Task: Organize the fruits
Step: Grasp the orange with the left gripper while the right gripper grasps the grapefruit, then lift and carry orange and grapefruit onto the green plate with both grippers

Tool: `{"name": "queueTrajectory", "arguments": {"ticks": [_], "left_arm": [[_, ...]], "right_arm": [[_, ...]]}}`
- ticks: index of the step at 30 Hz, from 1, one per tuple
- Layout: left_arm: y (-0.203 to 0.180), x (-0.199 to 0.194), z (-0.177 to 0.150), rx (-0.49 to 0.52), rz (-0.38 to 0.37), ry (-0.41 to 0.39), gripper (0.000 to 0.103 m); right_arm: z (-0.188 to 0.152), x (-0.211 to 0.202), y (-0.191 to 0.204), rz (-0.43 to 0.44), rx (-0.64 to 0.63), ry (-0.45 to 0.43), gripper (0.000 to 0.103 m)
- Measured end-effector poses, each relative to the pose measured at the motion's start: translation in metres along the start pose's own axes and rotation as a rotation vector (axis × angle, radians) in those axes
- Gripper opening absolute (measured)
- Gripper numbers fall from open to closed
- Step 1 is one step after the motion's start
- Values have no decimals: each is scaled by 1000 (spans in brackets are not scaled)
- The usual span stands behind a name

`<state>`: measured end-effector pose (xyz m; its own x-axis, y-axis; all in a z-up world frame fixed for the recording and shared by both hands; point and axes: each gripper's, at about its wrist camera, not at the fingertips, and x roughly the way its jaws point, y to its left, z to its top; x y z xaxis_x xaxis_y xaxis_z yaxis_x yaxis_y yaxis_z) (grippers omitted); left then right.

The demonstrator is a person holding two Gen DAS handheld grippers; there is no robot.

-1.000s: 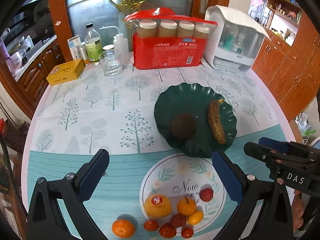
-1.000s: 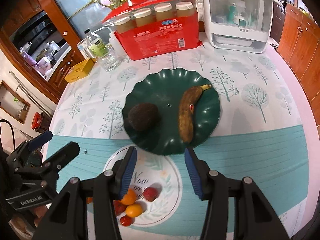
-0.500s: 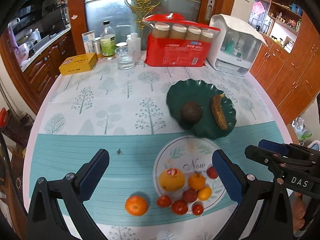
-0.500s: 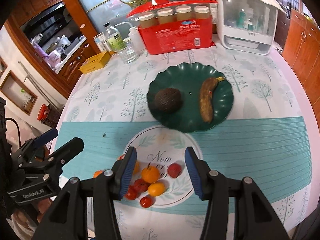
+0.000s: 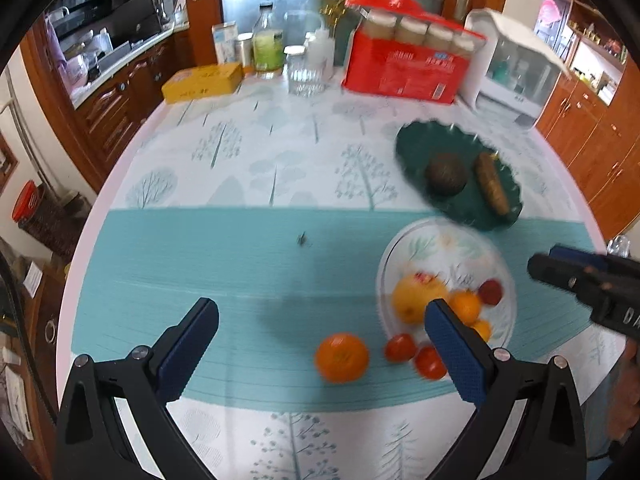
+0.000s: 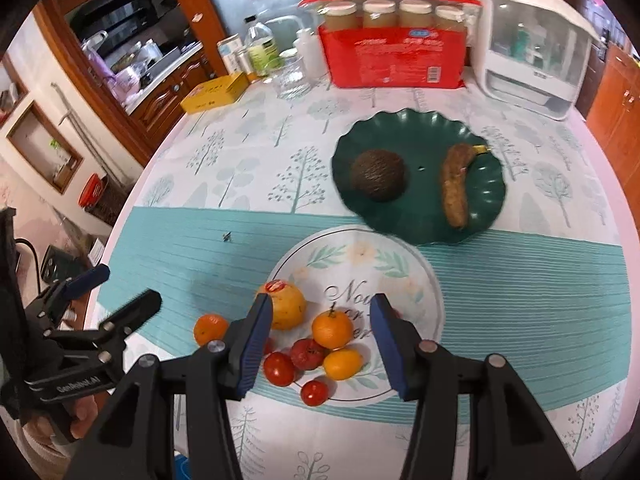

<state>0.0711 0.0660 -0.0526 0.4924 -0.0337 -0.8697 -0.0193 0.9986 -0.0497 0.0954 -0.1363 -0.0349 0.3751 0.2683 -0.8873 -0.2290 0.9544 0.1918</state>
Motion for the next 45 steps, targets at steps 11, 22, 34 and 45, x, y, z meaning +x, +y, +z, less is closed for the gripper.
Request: {"name": "queueTrajectory", "arguments": {"ticks": [11, 22, 34, 45], "left_arm": [[7, 43, -36, -6, -27, 113, 102], [13, 75, -48, -64, -81, 180, 91], [2, 94, -52, -76, -111, 208, 64], [-7, 99, -51, -72, -122, 201, 46]], "right_arm": [[-1, 51, 27, 85, -71, 96, 51], [-2, 95, 41, 78, -116, 165, 51], [-2, 117, 37, 61, -118, 198, 51], [-4, 119, 37, 76, -139, 179, 50]]}}
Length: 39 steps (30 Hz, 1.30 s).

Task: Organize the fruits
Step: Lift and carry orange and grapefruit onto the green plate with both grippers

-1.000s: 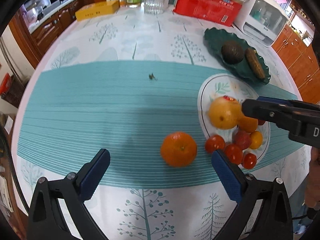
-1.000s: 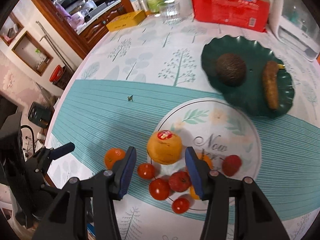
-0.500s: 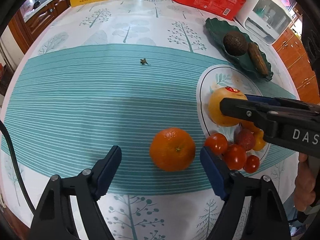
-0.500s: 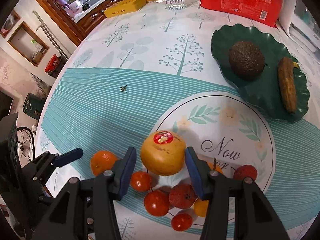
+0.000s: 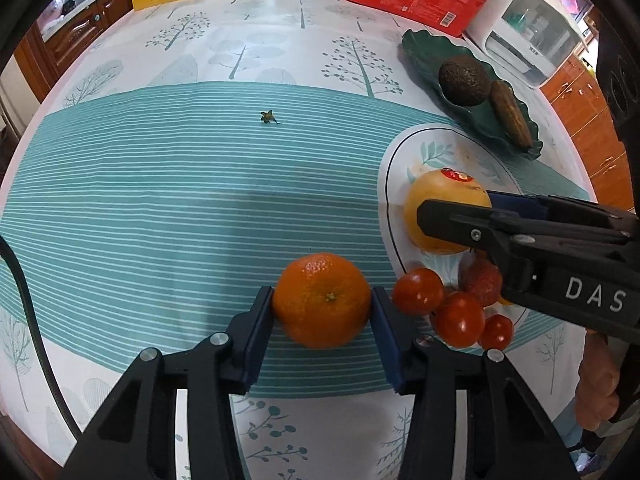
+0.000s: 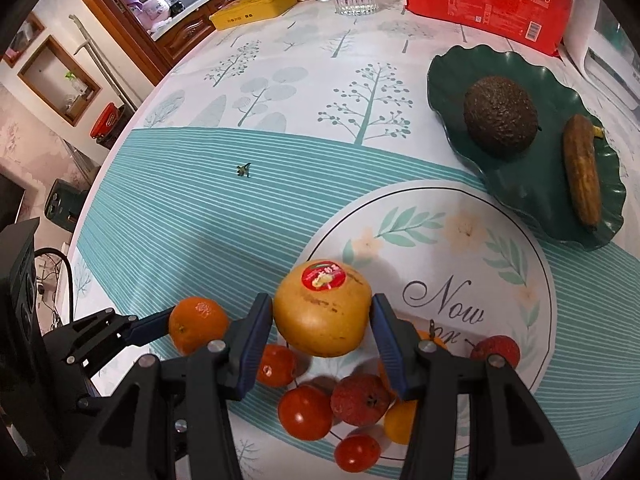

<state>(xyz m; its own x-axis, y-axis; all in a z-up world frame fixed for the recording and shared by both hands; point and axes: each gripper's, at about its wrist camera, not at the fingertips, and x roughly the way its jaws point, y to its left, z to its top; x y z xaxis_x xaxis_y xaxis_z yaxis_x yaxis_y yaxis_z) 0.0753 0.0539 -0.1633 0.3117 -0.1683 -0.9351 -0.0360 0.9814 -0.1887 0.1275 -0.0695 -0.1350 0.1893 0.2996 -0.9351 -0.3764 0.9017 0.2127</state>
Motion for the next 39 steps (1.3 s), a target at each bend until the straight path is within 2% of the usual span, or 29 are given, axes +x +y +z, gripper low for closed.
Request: {"name": "queueTrajectory", "arguments": {"ticks": [9, 20, 31, 35, 39], "left_arm": [[0, -1, 0, 1, 8, -3, 45], [-4, -25, 8, 26, 14, -38, 45], [-46, -66, 45, 132, -30, -115, 45], [-72, -79, 72, 198, -44, -147, 45], [-99, -97, 105, 282, -22, -204, 45]], "right_arm": [[-2, -1, 1, -1, -12, -16, 48], [0, -15, -2, 15, 13, -37, 47], [3, -88, -21, -25, 32, -190, 47], [9, -118, -37, -60, 47, -248, 48], [23, -153, -58, -107, 55, -301, 48]]}}
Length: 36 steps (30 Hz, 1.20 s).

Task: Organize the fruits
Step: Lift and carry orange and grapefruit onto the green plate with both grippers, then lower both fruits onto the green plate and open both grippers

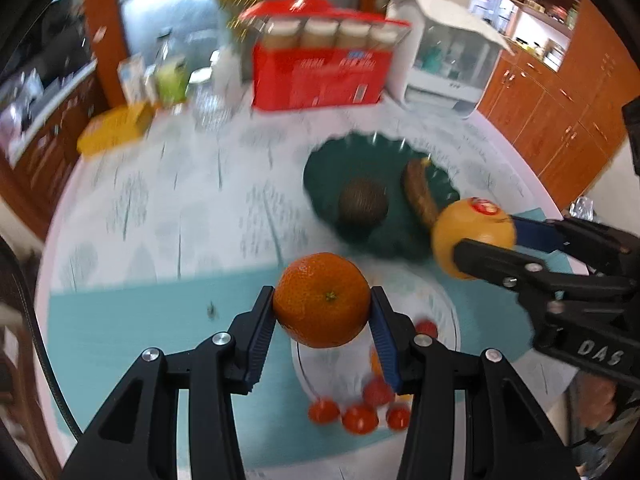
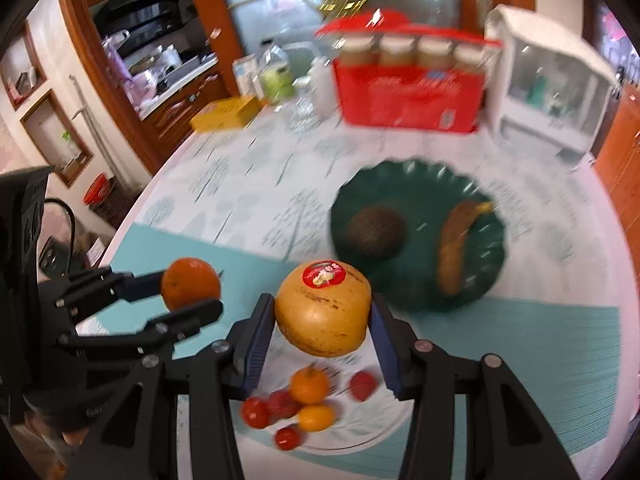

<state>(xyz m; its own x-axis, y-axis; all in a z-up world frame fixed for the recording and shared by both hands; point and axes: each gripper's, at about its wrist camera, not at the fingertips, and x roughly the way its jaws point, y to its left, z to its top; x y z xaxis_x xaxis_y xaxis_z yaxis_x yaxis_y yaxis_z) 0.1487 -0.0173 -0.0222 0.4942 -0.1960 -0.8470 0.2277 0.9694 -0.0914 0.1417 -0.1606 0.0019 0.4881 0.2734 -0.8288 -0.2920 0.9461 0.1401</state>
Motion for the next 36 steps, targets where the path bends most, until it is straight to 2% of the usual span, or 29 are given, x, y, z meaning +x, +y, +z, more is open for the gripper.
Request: {"name": "queueTrajectory", "arguments": {"ticks": [4, 10, 15, 18, 23, 28, 33, 36], "left_arm": [[-8, -5, 43, 48, 12, -34, 45], [-13, -3, 113, 66, 34, -69, 45], [-14, 21, 163, 47, 51, -62, 45], [-17, 45, 180, 36, 57, -47, 45], [-24, 100, 184, 28, 66, 21, 45], [-30, 156, 172, 22, 60, 119, 45], [-33, 203, 159, 29, 59, 197, 45], [-33, 224, 154, 25, 54, 230, 45]], "right_arm": [[36, -22, -28, -36, 7, -52, 47], [101, -44, -73, -140, 12, -146, 47], [144, -30, -106, -159, 42, -177, 47], [153, -7, -119, -144, 59, -157, 48], [147, 56, -129, -98, 70, -39, 48], [126, 119, -138, -51, 98, 95, 48], [113, 165, -152, -24, 112, 178, 48], [111, 181, -157, -5, 116, 197, 48]]}}
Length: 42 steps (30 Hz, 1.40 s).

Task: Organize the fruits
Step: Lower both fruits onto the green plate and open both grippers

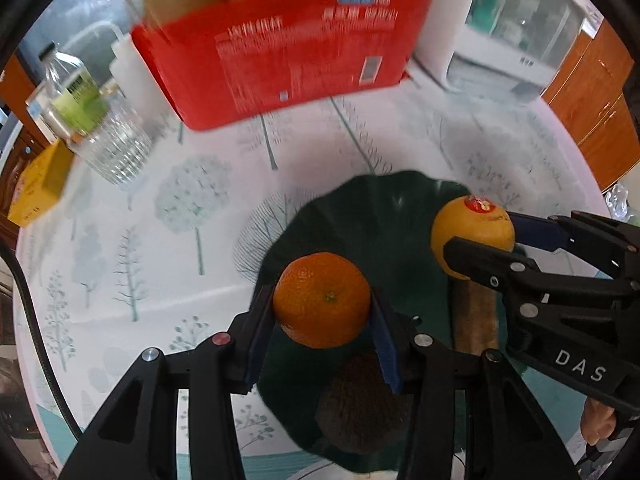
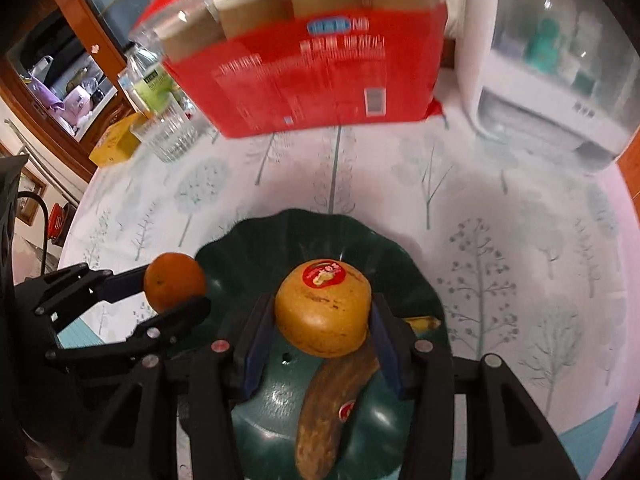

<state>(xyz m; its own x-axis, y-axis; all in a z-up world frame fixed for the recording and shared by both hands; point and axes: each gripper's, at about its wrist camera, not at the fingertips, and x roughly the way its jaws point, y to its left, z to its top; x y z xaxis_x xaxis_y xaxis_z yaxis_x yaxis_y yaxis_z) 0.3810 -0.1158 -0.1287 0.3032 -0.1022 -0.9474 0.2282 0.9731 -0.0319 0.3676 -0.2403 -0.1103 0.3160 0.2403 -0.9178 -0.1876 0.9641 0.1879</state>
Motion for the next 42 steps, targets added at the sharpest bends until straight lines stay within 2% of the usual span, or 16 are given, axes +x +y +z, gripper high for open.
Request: {"name": "queueTrajectory", "arguments": {"ticks": [7, 10, 11, 12, 14, 17, 30, 36, 42], "left_arm": [[0, 22, -2, 9, -8, 33, 46], [1, 27, -5, 10, -12, 45, 46], [2, 27, -5, 13, -12, 45, 52], [2, 27, -6, 16, -9, 41, 64], [2, 25, -6, 16, -1, 21, 77], [0, 21, -6, 33, 9, -4, 84], [-2, 8, -2, 53, 22, -15, 91], [-2, 3, -10, 48, 31, -10, 98], [2, -4, -18, 31, 34, -5, 99]], "right_arm": [[2, 28, 2, 43, -21, 41, 48], [3, 27, 7, 31, -53, 16, 49], [3, 27, 7, 35, -55, 11, 49], [4, 26, 8, 40, -56, 7, 49], [4, 25, 9, 49, -64, -1, 49], [4, 22, 12, 54, -74, -8, 50], [3, 4, 20, 43, -95, -60, 50], [2, 0, 16, 44, -73, -66, 50], [-2, -5, 14, 42, -55, -70, 50]]}}
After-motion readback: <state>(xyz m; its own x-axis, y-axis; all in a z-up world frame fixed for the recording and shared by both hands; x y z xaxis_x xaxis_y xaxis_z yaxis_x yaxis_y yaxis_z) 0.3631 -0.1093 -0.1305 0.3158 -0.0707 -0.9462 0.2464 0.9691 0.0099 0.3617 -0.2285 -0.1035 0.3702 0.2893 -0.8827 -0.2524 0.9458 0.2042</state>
